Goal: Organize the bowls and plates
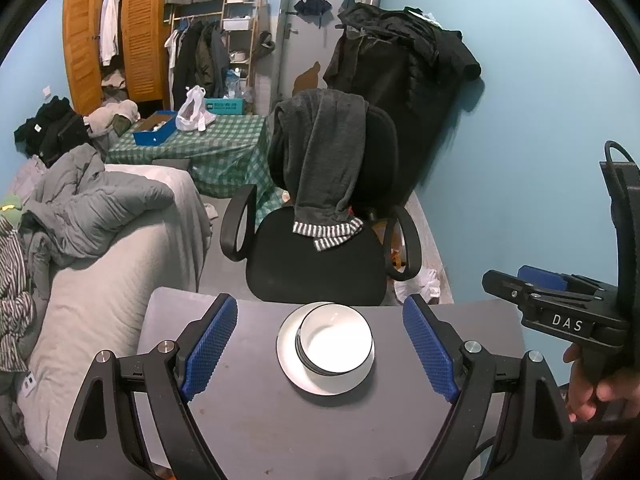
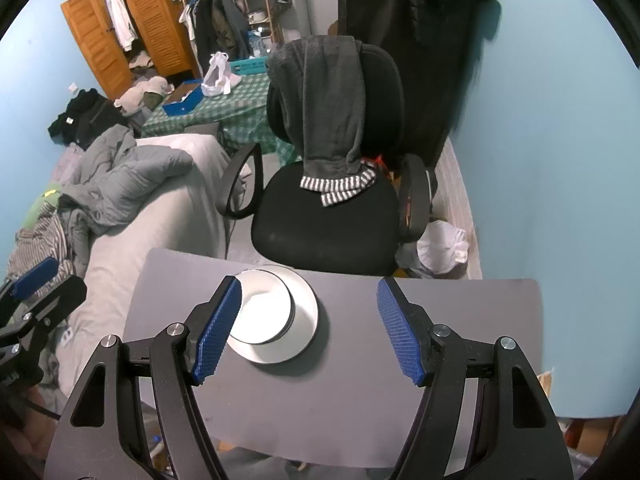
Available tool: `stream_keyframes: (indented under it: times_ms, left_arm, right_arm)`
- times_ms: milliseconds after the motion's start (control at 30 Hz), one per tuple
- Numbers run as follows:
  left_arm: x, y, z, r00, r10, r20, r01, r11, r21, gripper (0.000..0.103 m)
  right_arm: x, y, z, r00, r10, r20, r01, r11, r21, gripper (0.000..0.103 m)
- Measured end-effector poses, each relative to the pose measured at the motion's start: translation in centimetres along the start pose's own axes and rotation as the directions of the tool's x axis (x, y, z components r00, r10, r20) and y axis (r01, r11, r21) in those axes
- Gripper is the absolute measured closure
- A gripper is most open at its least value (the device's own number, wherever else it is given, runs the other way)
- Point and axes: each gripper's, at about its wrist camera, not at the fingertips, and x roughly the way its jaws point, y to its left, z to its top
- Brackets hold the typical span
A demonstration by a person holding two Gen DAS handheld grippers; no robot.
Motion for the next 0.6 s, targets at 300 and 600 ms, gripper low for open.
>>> stream_keyframes:
  times_ms: [300,600]
  left_arm:
    - [-0.02,-0.04,-0.17,1.000,-0.002,-0.009,0.001,1.000,-0.007,0.017]
    - [-0.12,0.15,-0.39,1.000,-0.010,-0.019,0.010,1.000,-0.012,0.017]
  right_arm:
    - [-0.01,-0.23,-0.26,1.000,0.000,-0.006,0.000,1.000,0.001,0.034]
    - [0.06,-0.45,-0.50,1.000,-0.002,-0.005,0.002,1.000,-0.003,0.034]
